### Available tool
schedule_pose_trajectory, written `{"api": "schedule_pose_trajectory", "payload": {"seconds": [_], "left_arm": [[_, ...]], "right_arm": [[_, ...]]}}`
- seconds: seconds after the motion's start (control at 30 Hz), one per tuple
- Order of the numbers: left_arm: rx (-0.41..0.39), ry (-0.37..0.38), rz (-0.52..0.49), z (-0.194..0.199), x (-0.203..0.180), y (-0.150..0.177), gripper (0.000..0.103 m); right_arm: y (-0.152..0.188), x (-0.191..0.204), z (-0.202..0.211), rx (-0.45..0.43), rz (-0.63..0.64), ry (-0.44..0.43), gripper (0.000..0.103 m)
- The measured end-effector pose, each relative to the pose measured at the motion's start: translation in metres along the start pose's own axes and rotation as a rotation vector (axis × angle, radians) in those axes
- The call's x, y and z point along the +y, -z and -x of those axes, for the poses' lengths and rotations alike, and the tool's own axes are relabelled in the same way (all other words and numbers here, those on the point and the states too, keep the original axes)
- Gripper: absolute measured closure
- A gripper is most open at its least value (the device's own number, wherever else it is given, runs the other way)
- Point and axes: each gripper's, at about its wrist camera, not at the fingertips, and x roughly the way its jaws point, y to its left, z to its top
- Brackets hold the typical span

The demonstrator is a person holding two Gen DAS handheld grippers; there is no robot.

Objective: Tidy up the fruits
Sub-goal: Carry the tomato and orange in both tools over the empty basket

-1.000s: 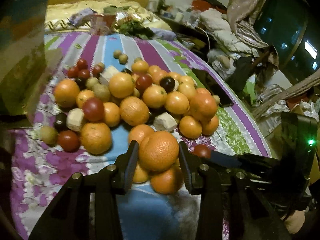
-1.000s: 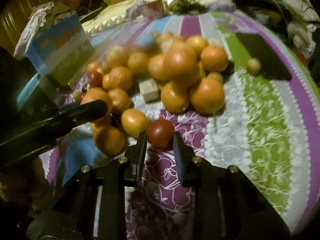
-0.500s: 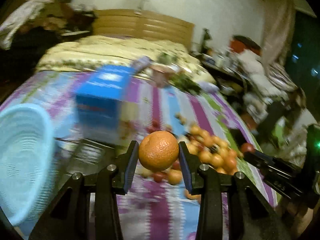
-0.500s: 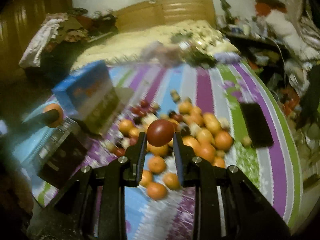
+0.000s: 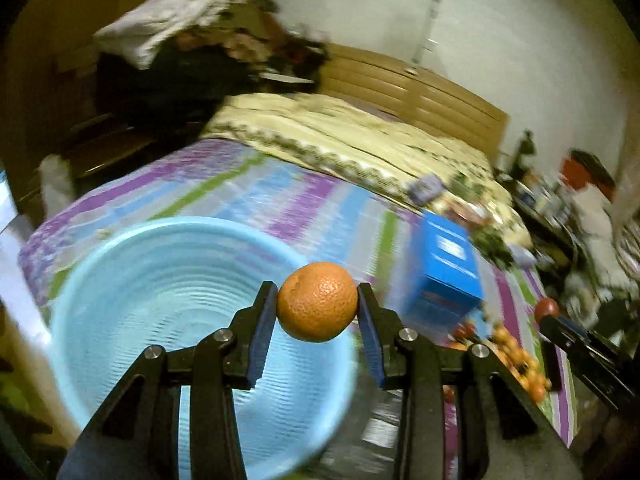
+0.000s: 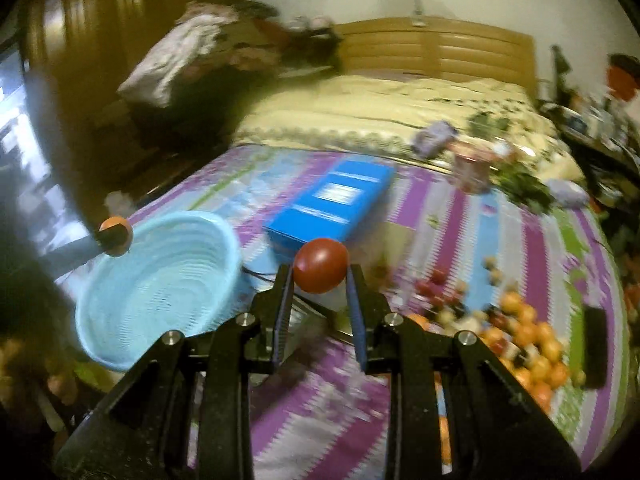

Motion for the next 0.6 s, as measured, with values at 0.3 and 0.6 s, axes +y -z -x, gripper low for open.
{"api": "schedule_pose_trajectory", "payload": {"seconds": [0.3,0.6], "left_arm": [[0.04,-0.097,0.106,-0.001,0.088,-0.011,0.062],[0.18,-0.107,0.128,-0.032,0.134,0.001,0.062]], "right_arm": [[-0.024,0.081,-0.052,0.104,0.096,-0.151,0.076],[-0.022,0.129,-0.116,0.317,0.171,-0.231,0.076]]}}
